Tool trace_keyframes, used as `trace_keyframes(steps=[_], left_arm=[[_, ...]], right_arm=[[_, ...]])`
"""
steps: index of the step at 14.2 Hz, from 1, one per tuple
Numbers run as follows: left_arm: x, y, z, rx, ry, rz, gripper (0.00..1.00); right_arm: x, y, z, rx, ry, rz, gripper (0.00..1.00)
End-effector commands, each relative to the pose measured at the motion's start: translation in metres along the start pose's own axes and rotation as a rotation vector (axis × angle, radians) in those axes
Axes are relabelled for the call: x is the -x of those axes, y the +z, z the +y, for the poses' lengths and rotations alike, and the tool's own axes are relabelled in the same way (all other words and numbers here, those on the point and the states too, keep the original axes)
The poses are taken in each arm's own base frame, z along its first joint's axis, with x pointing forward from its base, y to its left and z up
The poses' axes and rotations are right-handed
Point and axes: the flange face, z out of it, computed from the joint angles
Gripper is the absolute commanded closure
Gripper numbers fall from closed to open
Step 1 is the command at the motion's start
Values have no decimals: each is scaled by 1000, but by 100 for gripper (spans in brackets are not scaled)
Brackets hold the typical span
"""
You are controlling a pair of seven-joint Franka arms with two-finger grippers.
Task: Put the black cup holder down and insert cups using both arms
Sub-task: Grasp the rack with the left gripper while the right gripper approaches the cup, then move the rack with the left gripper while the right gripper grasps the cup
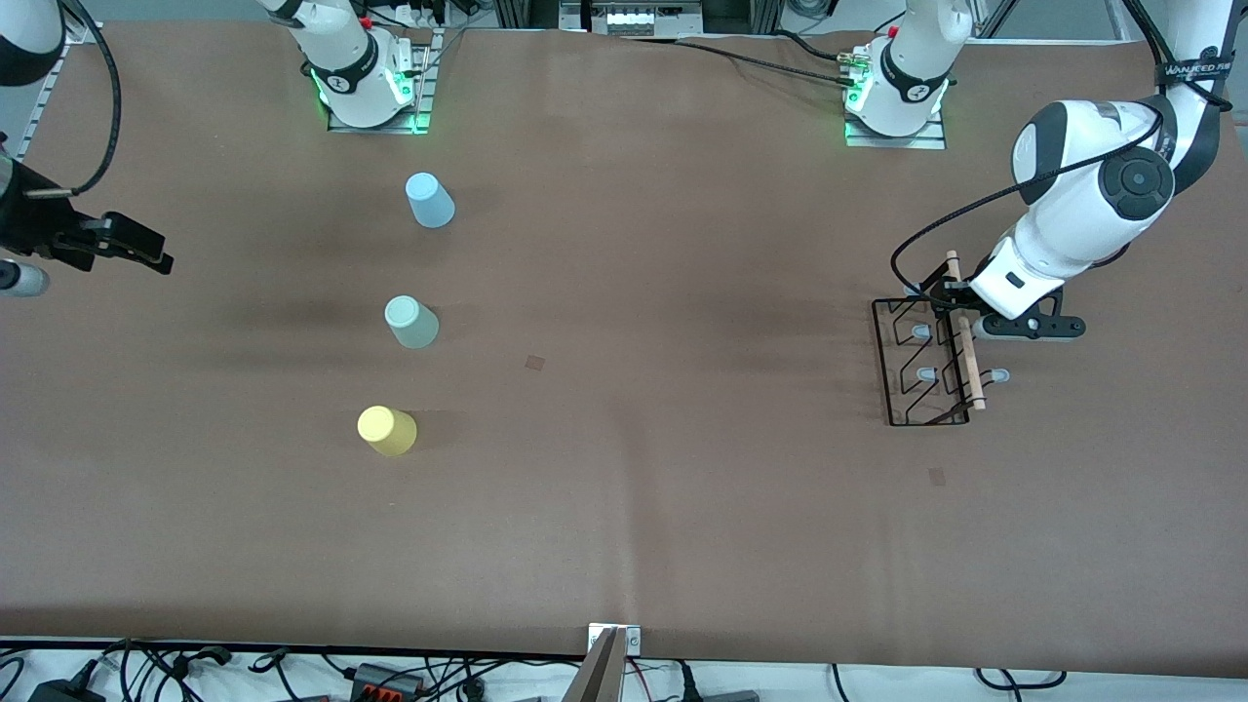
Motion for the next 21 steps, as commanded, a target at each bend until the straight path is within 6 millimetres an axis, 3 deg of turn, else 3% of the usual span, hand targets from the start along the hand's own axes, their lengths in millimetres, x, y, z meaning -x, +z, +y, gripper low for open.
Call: trace_keyframes(steps=[1, 3, 8, 11, 14, 15, 18, 21], left_arm=[[10, 7, 0, -14, 1, 26, 51], [10, 11, 0, -13, 1, 27, 56], [8, 17, -3, -10, -16, 29, 99], [6, 8, 13, -6, -58, 38, 99], [9, -3, 69, 0, -3, 36, 100], [5, -15, 90, 6, 7, 61, 100], [0, -47, 189, 36, 6, 48, 100], [-1, -69, 284, 103, -35, -3, 100]], right_arm=[[-7, 21, -11, 1, -24, -40, 0], [-13, 37, -24, 3, -43, -70, 0], [-39, 104, -67, 11, -108, -123, 0], [-50, 154, -93, -13, -60, -163, 0], [-47, 197, -126, 0, -50, -172, 0], [-46, 208, -134, 9, -19, -182, 0], [-32, 235, -164, 25, -23, -214, 0], [-19, 262, -167, 25, -6, -226, 0]])
